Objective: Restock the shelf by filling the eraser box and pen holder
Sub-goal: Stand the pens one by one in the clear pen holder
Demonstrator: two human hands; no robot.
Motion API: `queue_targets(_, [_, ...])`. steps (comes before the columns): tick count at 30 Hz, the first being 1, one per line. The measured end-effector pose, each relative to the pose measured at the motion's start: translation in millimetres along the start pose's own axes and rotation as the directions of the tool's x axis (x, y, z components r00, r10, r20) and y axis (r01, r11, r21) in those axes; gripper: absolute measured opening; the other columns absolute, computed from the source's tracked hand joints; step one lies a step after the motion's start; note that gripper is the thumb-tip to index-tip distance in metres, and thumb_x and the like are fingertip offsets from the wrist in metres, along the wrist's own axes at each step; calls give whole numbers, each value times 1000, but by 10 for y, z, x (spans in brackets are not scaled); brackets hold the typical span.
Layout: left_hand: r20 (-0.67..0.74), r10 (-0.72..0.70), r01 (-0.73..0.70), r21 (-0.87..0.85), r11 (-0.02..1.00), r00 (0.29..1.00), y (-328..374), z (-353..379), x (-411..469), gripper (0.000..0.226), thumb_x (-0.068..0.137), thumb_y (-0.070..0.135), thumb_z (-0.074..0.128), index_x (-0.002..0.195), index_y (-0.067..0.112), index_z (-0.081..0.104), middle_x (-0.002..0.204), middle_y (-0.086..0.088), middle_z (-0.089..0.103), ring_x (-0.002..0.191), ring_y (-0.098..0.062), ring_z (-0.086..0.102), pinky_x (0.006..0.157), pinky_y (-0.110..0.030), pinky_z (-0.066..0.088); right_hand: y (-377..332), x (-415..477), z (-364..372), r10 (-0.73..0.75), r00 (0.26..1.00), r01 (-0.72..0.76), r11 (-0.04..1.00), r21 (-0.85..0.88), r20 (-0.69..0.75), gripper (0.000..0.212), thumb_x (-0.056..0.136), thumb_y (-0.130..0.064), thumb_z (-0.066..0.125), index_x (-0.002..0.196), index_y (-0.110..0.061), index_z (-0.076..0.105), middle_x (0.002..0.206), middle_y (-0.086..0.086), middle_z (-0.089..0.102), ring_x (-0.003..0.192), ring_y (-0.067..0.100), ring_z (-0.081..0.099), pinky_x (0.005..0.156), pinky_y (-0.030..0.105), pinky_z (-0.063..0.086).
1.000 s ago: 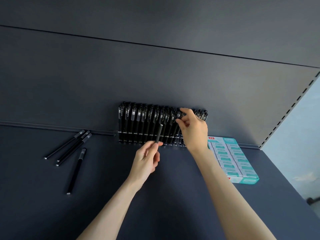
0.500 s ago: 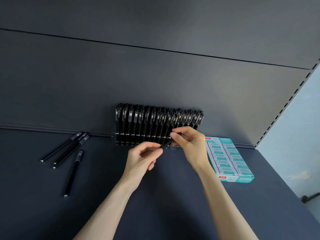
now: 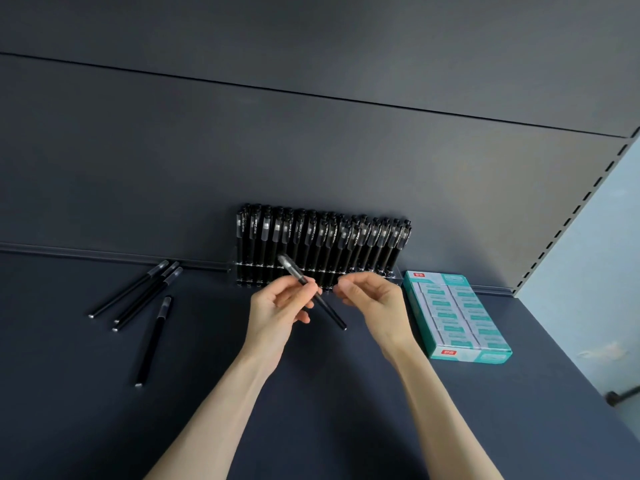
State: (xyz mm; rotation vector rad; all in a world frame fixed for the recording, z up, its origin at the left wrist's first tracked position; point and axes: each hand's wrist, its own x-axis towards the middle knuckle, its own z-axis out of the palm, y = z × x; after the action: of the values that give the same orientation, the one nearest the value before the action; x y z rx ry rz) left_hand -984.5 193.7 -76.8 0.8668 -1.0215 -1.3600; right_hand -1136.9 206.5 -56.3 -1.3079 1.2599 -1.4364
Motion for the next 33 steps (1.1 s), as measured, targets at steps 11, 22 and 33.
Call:
queue_targets(11, [-54,130,-107,309,945,990,-71,23,12,22,80,14,74,101,20,69,95,4,70,81,-6,62,72,-19,48,-247,132,-41,-156,985,145,981,-129,-73,29,78,-4,73,94,-26,63,72,-6,68,68,6,63,71,16,49])
queue_targets(22, [-308,139,98,642,760,941,28,-466,602,113,71,42,79,151,8,7,157,-11,13,142,-29,23,110,-40,29,-358,550,-229,-464,794,290,858,-425,-394,30,83,-12,70,111,-19,63,75,-8,63,71,0,59,77,13,47])
queue_targets(33, [-322,177,80,647,758,930,-109,-578,684,105,65,54,79,144,8,27,142,-6,46,129,-24,46,102,-42,42,-201,656,-130,-532,784,313,784,-536,-320,30,85,-13,68,114,-13,62,83,-5,62,73,3,56,78,18,48])
